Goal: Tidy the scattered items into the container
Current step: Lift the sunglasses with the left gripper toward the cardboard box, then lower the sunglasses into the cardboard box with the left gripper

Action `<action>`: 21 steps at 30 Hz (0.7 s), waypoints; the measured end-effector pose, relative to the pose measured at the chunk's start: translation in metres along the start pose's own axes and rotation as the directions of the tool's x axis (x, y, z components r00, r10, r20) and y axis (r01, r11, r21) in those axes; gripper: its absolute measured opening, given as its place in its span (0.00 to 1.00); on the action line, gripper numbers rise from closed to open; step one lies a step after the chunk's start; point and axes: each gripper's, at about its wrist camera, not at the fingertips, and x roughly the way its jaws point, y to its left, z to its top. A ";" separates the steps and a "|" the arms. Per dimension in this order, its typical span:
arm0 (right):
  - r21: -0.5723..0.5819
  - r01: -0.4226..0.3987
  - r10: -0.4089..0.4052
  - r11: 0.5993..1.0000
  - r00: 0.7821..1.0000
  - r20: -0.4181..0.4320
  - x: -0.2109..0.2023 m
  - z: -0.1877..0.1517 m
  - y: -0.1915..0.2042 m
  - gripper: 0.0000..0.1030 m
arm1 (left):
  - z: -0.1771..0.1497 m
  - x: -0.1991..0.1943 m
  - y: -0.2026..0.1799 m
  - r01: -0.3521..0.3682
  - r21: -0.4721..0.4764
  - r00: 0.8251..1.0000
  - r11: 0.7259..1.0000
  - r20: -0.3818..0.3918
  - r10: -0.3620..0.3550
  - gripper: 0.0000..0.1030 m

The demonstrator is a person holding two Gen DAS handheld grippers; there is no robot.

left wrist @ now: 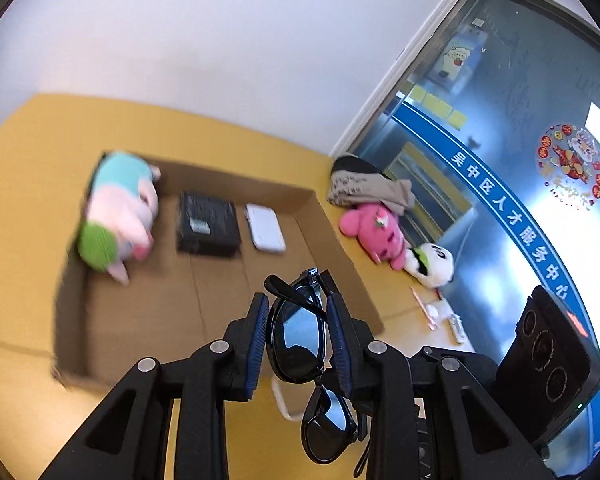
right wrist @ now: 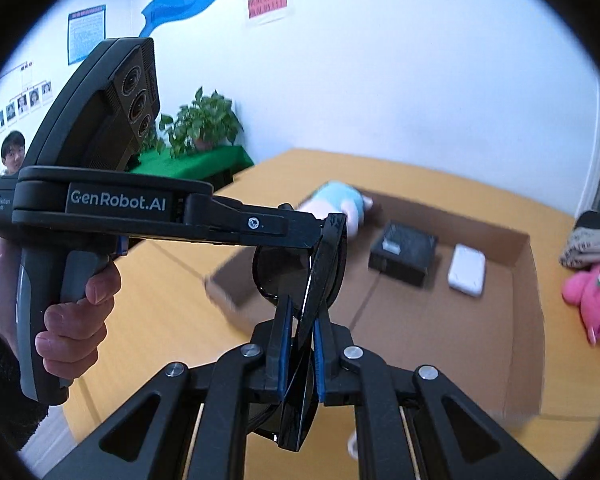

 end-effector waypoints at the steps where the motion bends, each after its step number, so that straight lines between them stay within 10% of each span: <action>1: 0.010 -0.007 0.007 1.000 1.000 0.004 0.006 0.008 -0.002 0.08 | 0.009 0.000 0.003 -0.013 0.009 1.000 1.000 0.002 0.013 0.31; 12: 0.170 -0.049 0.055 0.984 0.998 -0.034 0.087 0.037 -0.035 0.09 | 0.063 0.051 0.061 -0.055 -0.008 0.996 0.998 -0.068 0.054 0.30; 21: 0.302 -0.039 0.088 0.953 0.984 -0.152 0.159 0.007 -0.061 0.09 | 0.044 0.119 0.119 -0.072 -0.094 0.975 0.993 -0.216 0.050 0.30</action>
